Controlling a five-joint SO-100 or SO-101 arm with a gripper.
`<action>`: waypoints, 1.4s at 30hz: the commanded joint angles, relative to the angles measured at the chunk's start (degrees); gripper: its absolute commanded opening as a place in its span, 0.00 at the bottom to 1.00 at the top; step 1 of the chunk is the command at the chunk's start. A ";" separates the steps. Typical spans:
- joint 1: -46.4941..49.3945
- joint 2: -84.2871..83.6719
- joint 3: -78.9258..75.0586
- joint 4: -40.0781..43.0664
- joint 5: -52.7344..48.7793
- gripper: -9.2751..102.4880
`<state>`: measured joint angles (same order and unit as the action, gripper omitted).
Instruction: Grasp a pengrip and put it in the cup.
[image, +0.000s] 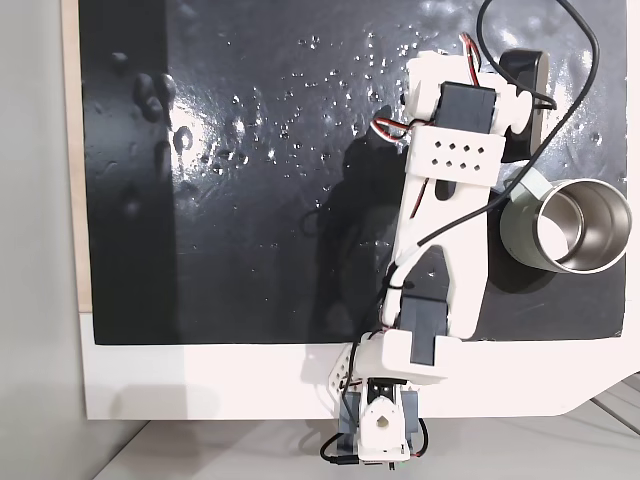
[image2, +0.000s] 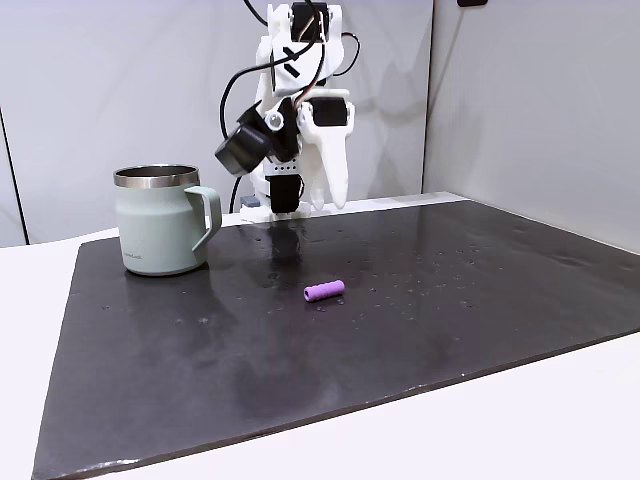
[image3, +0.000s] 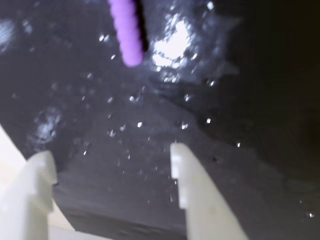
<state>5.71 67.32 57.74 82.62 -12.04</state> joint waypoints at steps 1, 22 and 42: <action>1.67 -1.49 -3.43 -3.08 -1.49 0.29; 3.08 -15.82 -1.85 -16.26 -5.45 0.25; 1.14 -12.74 -6.86 -13.45 -1.93 0.08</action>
<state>8.09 49.57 56.43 65.74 -16.00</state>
